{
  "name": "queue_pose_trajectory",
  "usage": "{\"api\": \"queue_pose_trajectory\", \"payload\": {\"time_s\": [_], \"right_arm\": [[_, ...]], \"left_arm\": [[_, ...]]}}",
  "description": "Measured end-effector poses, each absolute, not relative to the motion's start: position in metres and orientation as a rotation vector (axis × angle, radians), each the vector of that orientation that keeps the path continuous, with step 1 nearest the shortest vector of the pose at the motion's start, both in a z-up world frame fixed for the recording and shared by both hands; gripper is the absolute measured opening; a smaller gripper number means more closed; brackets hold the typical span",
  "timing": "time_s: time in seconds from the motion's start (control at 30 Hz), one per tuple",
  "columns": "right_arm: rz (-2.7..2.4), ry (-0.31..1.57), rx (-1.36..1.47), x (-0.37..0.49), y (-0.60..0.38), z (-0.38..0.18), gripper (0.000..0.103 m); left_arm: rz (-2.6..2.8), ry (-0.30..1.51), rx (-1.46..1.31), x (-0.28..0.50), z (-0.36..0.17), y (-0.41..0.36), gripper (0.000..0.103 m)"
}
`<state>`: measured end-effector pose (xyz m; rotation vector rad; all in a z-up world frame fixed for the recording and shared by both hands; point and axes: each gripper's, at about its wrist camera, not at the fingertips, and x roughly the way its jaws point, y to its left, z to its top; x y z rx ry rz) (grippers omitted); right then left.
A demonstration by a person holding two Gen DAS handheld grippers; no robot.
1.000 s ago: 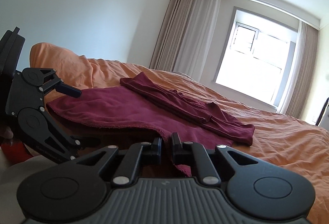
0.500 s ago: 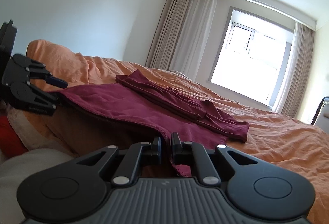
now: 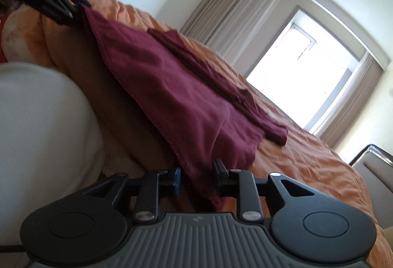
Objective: Fold small clothes
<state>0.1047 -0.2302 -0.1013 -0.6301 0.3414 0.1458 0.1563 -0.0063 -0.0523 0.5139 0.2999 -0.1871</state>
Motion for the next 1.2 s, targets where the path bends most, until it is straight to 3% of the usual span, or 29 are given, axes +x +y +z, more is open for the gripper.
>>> {"api": "queue_pose_trajectory", "payload": {"time_s": [0.07,0.13,0.27,0.33,0.77,1.0,1.2], "right_arm": [[0.141,0.333,-0.637,0.104,-0.227,-0.101,0.025],[0.132,0.306,-0.643,0.102,-0.226,-0.097,0.013],[0.094,0.229,-0.6,0.09,-0.232,-0.081,0.006],[0.073,0.185,-0.575,0.083,-0.236,-0.072,0.005],[0.051,0.026,-0.513,-0.003,-0.249,-0.015,0.005],[0.185,0.073,-0.472,-0.064,-0.268,0.028,0.005],[0.237,0.137,-0.394,-0.054,-0.284,0.045,0.005]], "left_arm": [[-0.172,0.333,0.472,0.158,-0.055,0.003,0.038],[-0.168,0.354,0.423,0.159,-0.056,0.011,0.034],[-0.19,0.327,0.431,0.154,-0.053,0.009,0.009],[-0.176,0.267,0.484,0.146,-0.05,0.001,0.005],[-0.198,0.058,0.462,0.077,0.001,-0.003,0.004],[-0.266,0.056,0.441,0.007,0.035,0.009,0.004],[-0.349,0.087,0.447,-0.041,0.061,0.012,0.004]]}}
